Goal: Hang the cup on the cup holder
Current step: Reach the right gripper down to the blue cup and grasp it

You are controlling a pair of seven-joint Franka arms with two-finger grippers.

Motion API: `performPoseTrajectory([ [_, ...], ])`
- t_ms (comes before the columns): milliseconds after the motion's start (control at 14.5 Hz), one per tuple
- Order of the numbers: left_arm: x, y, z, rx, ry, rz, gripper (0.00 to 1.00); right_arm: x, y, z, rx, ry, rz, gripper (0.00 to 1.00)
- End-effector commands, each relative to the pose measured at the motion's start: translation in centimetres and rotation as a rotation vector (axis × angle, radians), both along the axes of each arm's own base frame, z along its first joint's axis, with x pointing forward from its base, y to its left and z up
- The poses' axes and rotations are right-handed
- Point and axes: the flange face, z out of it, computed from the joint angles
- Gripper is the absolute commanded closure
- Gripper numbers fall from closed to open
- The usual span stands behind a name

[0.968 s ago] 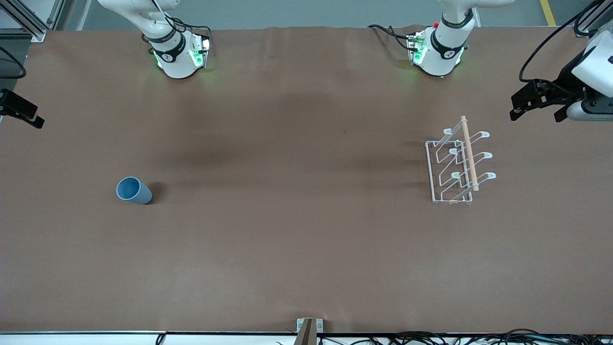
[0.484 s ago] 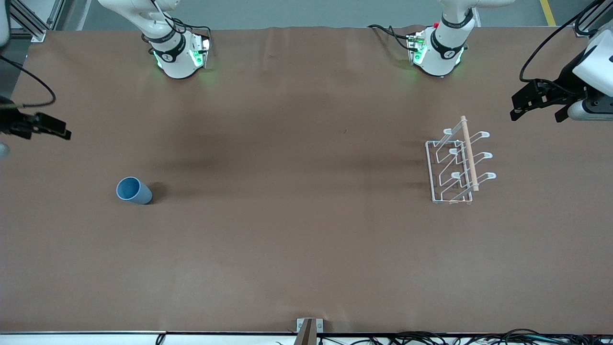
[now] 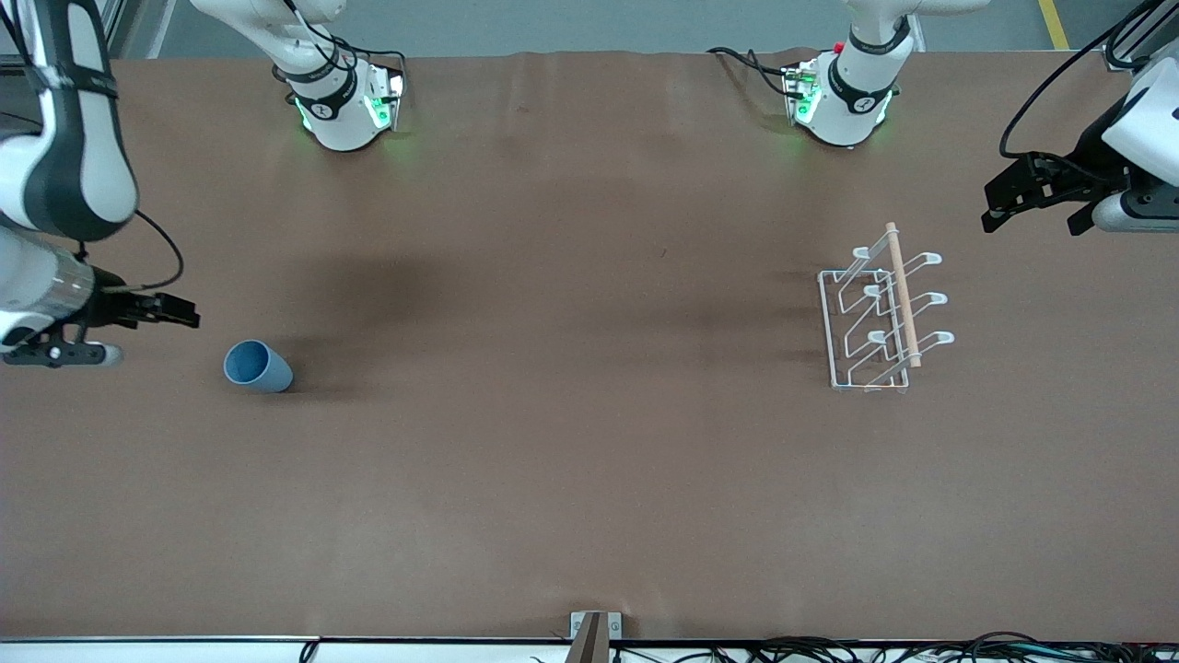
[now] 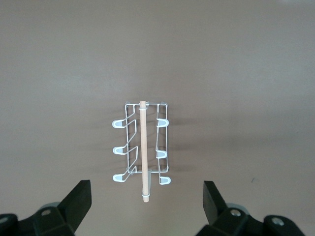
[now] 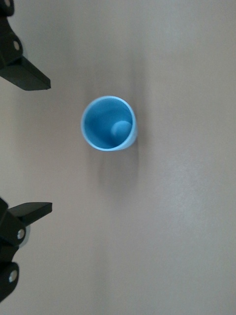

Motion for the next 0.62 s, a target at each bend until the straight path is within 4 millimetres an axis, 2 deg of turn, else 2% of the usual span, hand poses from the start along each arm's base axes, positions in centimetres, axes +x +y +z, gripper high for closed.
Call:
performPoseTrajectory([
  [0, 0.2, 0.1, 0.4, 0.007, -0.005, -0.002, 0.00, 0.2, 0.3, -4.8, 0.007, -0.018, 0.021, 0.00],
  [346, 0.2, 0.1, 0.4, 0.007, -0.004, 0.000, 0.00, 1.2, 0.5, -9.7, -0.007, -0.064, 0.027, 0.00],
  [553, 0.3, 0.2, 0.4, 0.001, -0.003, -0.006, 0.00, 1.7, 0.5, -11.0, -0.003, -0.088, 0.018, 0.01],
])
